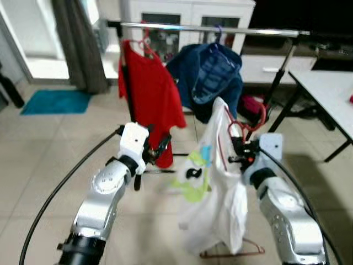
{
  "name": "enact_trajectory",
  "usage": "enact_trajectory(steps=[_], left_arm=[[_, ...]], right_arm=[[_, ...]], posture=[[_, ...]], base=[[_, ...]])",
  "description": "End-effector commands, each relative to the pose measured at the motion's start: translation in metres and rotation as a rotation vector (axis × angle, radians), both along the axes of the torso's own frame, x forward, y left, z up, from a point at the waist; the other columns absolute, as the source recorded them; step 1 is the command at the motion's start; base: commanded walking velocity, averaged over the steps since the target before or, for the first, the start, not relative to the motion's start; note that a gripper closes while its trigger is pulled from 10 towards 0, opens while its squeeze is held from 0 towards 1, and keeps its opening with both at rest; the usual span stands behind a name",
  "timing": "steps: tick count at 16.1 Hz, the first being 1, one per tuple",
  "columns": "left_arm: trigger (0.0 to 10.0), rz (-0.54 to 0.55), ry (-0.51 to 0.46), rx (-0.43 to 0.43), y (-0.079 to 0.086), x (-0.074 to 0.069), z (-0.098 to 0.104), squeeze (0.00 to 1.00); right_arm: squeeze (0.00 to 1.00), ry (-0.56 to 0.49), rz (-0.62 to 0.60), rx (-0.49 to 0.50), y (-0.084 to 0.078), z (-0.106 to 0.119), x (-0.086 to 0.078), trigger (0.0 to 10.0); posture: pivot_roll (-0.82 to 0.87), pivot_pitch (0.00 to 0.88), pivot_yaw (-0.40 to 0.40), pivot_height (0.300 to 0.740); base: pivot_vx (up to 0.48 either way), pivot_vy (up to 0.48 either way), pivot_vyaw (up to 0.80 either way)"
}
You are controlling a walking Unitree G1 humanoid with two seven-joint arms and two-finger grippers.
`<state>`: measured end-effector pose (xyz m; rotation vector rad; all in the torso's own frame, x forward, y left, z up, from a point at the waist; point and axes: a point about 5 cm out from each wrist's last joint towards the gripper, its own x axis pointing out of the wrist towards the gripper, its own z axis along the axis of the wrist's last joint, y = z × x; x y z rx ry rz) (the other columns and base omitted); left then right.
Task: Hang hanger
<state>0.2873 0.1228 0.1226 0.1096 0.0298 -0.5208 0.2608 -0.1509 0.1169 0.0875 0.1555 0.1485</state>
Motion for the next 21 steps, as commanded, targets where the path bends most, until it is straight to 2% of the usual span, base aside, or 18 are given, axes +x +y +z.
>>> enact_trajectory(steps=[1, 5, 8, 10, 11, 16, 17, 21], left_arm=[[10.0, -0.030, 0.002, -0.006, -0.007, 0.000, 0.002, 0.00], [10.0, -0.027, 0.009, 0.004, -0.004, 0.000, 0.001, 0.00], [10.0, -0.024, 0.010, 0.006, -0.002, 0.000, 0.001, 0.00], [10.0, -0.023, 0.010, 0.006, -0.002, 0.000, 0.001, 0.00], [10.0, -0.025, 0.009, 0.005, -0.003, -0.001, 0.001, 0.00], [10.0, -0.041, -0.004, 0.031, -0.002, -0.002, 0.003, 0.00], [10.0, -0.042, -0.010, 0.034, 0.002, -0.004, 0.005, 0.00], [10.0, -0.023, -0.014, 0.039, 0.010, -0.004, 0.007, 0.00]], right_arm=[[0.00, -0.025, -0.027, -0.016, -0.008, 0.006, 0.001, 10.0], [0.00, 0.022, -0.050, -0.074, -0.013, -0.001, -0.001, 10.0], [0.00, 0.035, -0.043, -0.074, -0.014, -0.002, -0.002, 10.0], [0.00, 0.064, 0.063, -0.096, -0.006, -0.006, -0.005, 10.0], [0.00, 0.076, 0.173, -0.148, 0.003, -0.007, -0.010, 10.0], [0.00, 0.037, 0.267, -0.158, 0.011, 0.006, -0.009, 10.0], [0.00, 0.020, 0.334, -0.167, 0.014, 0.014, -0.010, 10.0], [0.00, 0.000, 0.464, -0.193, 0.016, 0.028, -0.012, 10.0]], posture=[[-0.14, 0.019, -0.008, 0.740], [-0.14, 0.026, 0.005, 0.740], [-0.14, 0.031, 0.005, 0.740], [-0.14, 0.033, 0.005, 0.740], [-0.14, 0.034, 0.005, 0.740], [-0.14, 0.036, 0.005, 0.740], [-0.14, 0.037, 0.007, 0.740], [-0.13, 0.037, 0.003, 0.740]], base=[[0.326, 0.000, 0.00], [0.327, 0.000, 0.00], [0.329, 0.000, 0.00], [0.328, 0.000, 0.00], [0.326, 0.000, 0.00], [0.329, 0.000, 0.00], [0.326, 0.000, 0.00], [0.326, 0.000, 0.00]])
